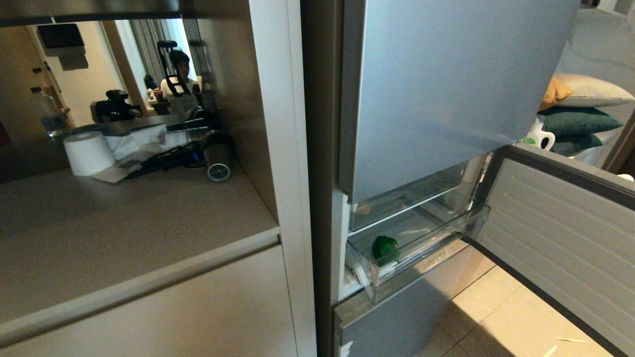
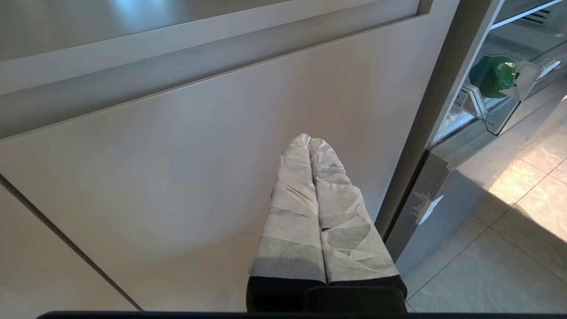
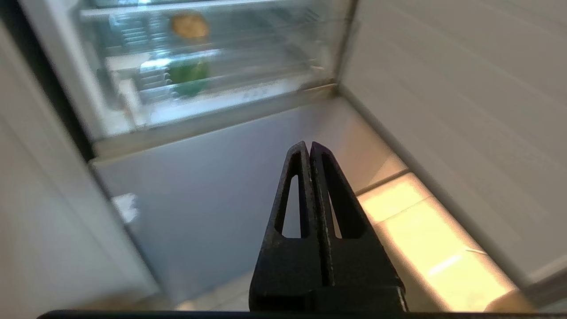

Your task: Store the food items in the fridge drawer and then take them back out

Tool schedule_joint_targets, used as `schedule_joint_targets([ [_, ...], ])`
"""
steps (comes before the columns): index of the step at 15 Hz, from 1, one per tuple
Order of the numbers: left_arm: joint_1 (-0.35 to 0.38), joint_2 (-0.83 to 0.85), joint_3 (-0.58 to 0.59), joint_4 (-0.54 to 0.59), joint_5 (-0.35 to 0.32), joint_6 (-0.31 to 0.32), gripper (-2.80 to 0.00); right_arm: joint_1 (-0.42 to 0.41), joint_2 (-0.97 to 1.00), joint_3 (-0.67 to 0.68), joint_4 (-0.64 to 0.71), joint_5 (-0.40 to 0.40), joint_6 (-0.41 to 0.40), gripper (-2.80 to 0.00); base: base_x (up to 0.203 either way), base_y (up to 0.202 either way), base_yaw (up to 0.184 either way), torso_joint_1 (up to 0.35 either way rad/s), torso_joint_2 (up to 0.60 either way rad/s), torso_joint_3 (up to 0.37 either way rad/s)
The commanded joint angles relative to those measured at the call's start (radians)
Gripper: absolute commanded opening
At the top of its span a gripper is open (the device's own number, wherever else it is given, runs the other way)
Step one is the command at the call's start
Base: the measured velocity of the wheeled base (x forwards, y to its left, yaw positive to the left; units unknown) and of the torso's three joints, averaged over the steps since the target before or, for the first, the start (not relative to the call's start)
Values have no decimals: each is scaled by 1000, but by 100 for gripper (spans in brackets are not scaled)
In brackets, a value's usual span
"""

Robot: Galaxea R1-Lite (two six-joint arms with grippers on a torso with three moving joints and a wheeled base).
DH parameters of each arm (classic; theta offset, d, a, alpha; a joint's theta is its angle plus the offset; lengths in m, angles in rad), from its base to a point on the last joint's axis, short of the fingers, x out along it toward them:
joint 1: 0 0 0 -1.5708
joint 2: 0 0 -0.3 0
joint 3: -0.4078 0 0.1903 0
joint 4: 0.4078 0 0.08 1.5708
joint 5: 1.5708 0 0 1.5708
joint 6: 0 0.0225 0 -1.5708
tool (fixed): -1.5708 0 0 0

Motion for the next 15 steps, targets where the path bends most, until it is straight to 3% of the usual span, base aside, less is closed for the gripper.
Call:
schedule_joint_targets([
  [1, 0, 0, 0, 0, 0, 0, -280, -1, 31, -69, -8, -8, -14, -280, 0, 0, 0, 0, 0, 0],
  [5, 0, 2, 0, 0, 0, 0, -280, -1, 437, -270, 15, -21, 50, -280, 0, 0, 0, 0, 0, 0],
  [9, 0, 0, 0, 0, 0, 0, -280, -1, 962, -421, -37, 40, 132, -280, 0, 0, 0, 0, 0, 0],
  [15, 0, 0, 0, 0, 0, 0, -280, 5, 1527, -499, -401, 119, 172, -280, 0, 0, 0, 0, 0, 0],
])
